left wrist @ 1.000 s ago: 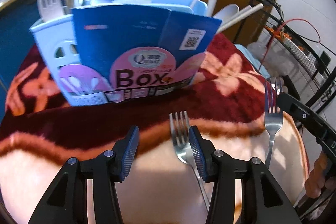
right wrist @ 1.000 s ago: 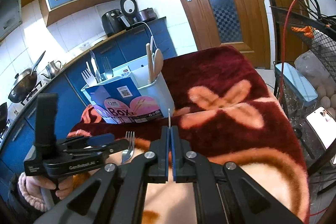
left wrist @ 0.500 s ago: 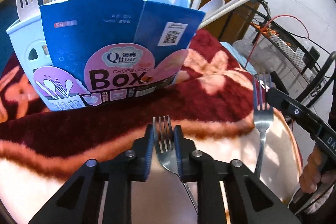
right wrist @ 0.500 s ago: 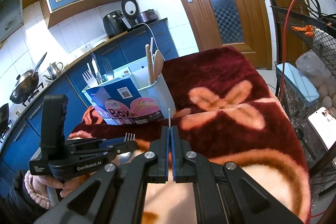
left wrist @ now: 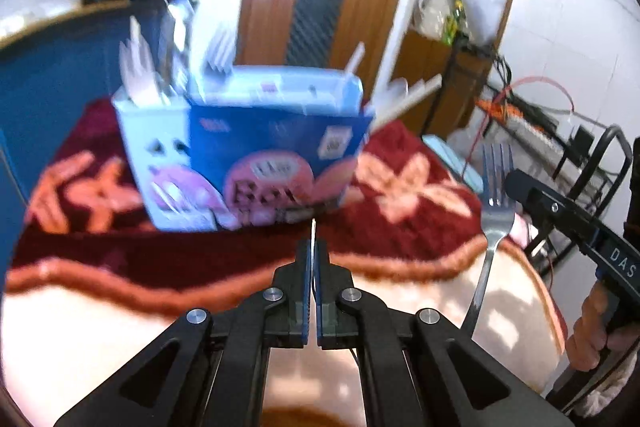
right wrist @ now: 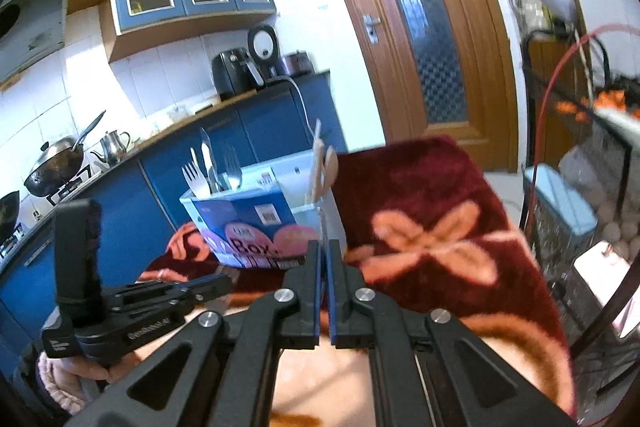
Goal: Organize utensils
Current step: 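Carry both forks into the blue holder and open both tools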
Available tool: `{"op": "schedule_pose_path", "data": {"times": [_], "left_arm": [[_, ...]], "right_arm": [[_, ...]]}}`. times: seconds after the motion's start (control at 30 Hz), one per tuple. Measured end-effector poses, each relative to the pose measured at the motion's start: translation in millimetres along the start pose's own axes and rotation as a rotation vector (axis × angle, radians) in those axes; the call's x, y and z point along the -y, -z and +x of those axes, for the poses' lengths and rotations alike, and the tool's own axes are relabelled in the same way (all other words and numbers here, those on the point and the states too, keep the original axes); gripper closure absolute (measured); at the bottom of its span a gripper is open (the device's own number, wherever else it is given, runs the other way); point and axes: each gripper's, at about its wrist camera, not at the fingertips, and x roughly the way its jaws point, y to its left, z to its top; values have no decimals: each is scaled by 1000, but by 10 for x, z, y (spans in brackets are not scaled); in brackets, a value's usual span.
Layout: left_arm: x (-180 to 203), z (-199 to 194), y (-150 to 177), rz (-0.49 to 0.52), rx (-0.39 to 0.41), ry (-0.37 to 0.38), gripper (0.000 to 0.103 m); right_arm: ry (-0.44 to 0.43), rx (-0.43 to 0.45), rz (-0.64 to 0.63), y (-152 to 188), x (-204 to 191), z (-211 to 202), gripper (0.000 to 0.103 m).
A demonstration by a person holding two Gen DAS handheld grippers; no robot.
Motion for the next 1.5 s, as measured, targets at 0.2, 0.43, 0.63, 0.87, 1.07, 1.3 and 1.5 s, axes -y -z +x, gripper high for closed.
{"op": "schedule_pose_path", "data": {"times": [0.2,0.43,0.63,0.87,1.07,1.3,1.5], "left_arm": [[-109,-430,-197,0,183,-91,102],[-317,-815,-531,1,349,-227,102],[-519,-1089,-893,-11,455,-338,102],[-617,-1248,-1321,-1,576,-445,102],[-562,-999,-1402,47,581,-492,102],[-643,-626,-1245,43,469,-475,102],[-726,-435,-1099,20,410,-452,102]], "right_arm": [[33,77,-56,-104,-173,-111,99],[53,133,-95,-250,-297,-135,99],[73,177,-128,-428,-382,-141,99],[83,197,-134,-512,-418,-117,99],[95,193,-142,-536,-414,-96,99],[135,232,-162,-695,-414,-68,99],[199,312,-185,-976,-463,-46,99]]}}
